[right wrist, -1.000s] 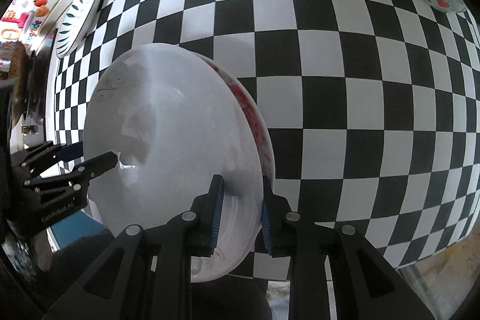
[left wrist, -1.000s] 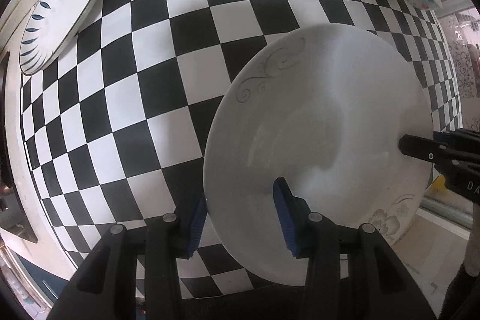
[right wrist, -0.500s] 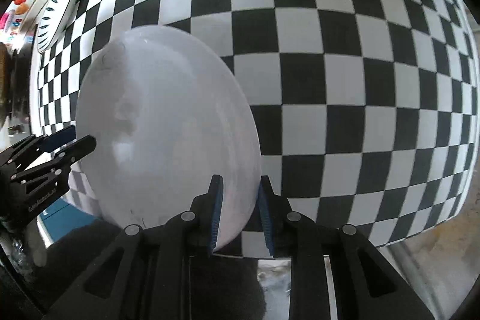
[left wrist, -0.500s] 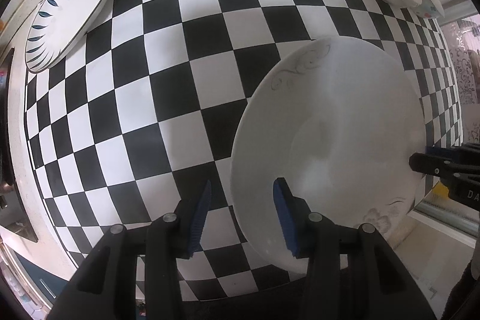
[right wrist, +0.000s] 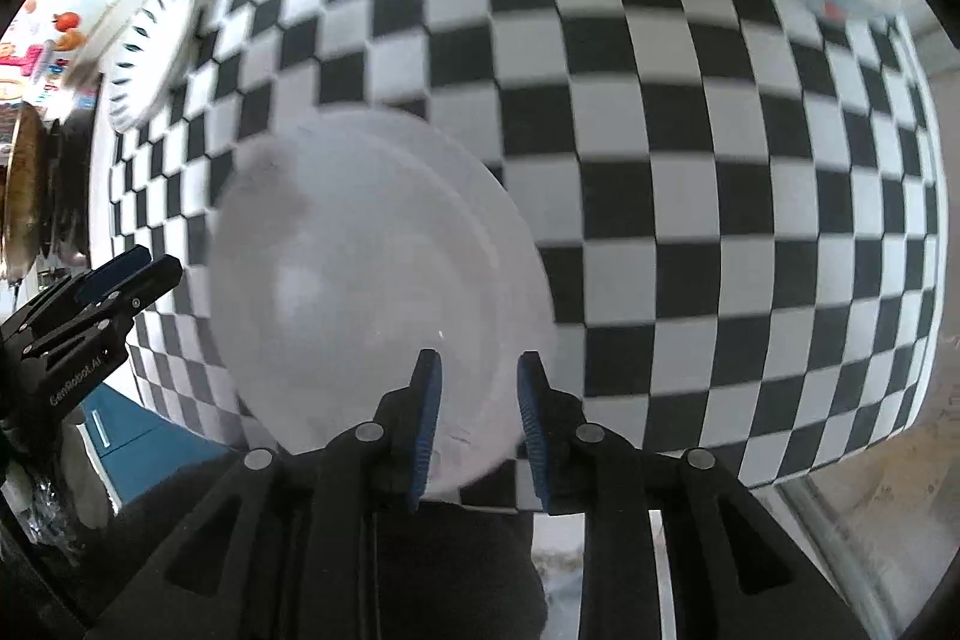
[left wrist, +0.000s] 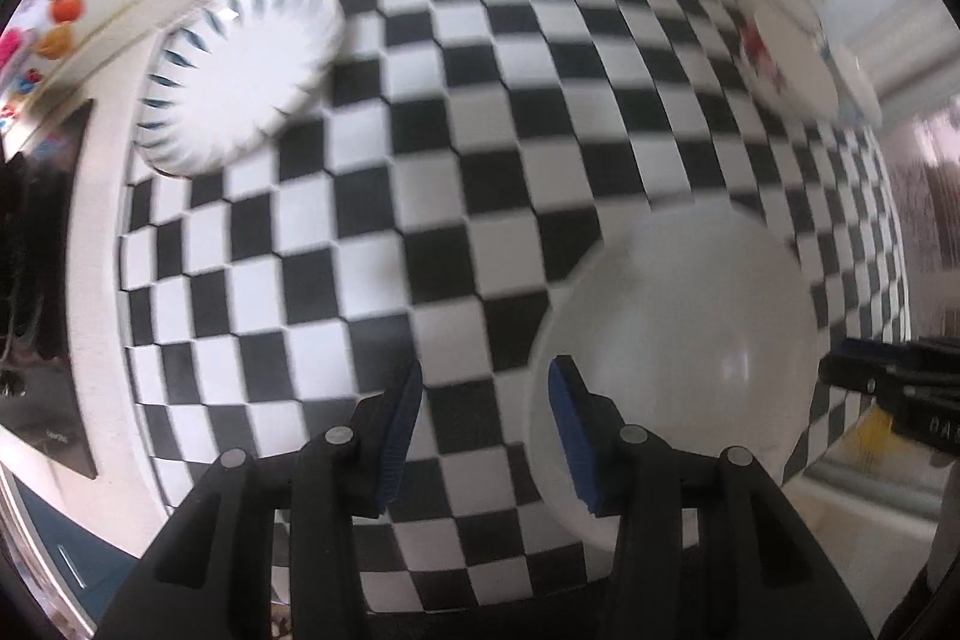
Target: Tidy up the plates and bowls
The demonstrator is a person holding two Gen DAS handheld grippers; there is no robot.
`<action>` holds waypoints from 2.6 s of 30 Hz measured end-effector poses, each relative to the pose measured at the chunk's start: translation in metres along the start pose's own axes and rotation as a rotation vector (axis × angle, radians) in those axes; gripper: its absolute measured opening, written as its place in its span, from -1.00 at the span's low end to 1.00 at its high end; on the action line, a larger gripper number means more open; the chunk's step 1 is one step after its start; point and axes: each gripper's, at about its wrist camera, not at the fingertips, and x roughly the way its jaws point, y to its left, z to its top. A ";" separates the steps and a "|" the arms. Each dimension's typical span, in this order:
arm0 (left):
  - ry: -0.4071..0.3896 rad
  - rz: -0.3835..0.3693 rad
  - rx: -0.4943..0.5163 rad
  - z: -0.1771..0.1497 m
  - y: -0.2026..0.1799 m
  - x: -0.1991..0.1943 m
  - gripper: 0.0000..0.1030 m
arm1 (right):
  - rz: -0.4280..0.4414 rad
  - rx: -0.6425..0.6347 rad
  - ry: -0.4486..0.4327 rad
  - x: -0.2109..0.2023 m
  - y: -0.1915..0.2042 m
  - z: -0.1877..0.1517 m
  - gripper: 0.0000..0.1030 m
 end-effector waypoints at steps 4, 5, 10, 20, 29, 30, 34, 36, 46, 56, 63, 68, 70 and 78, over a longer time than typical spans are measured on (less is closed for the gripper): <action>-0.075 0.022 -0.060 0.015 0.028 -0.024 -0.19 | 0.099 -0.069 -0.130 -0.020 0.042 0.018 0.54; -0.090 0.031 -0.072 0.016 0.041 -0.026 -0.19 | 0.121 -0.087 -0.146 -0.021 0.052 0.024 0.55; -0.111 0.049 -0.192 0.033 0.112 -0.025 -0.19 | 0.160 -0.110 -0.110 0.000 0.111 0.074 0.55; -0.037 -0.035 -0.411 0.084 0.240 0.029 -0.19 | 0.277 -0.036 -0.113 0.063 0.198 0.177 0.55; 0.034 -0.072 -0.387 0.129 0.270 0.083 -0.19 | 0.240 -0.054 -0.047 0.117 0.240 0.242 0.54; 0.038 -0.074 -0.377 0.132 0.270 0.086 -0.19 | 0.239 -0.060 -0.042 0.119 0.241 0.246 0.54; 0.031 -0.075 -0.318 0.142 0.264 0.092 -0.21 | 0.242 -0.071 -0.038 0.124 0.244 0.255 0.39; 0.029 -0.063 -0.316 0.143 0.262 0.092 -0.20 | 0.238 -0.076 -0.032 0.125 0.245 0.258 0.04; -0.016 -0.075 -0.347 0.129 0.266 0.083 -0.34 | 0.223 -0.058 -0.021 0.129 0.233 0.259 -0.68; -0.058 -0.088 -0.312 0.108 0.243 0.068 -0.33 | 0.223 -0.060 -0.063 0.115 0.210 0.242 -0.68; -0.076 -0.074 -0.257 0.106 0.213 0.057 -0.33 | 0.198 -0.073 -0.099 0.100 0.194 0.226 -0.68; -0.088 -0.073 -0.225 0.106 0.195 0.052 -0.33 | 0.198 -0.060 -0.125 0.088 0.182 0.215 -0.68; -0.096 -0.069 -0.209 0.105 0.188 0.047 -0.33 | 0.202 -0.057 -0.142 0.082 0.178 0.211 -0.68; -0.144 -0.081 -0.148 0.101 0.171 0.021 -0.33 | 0.225 -0.037 -0.211 0.047 0.154 0.183 -0.68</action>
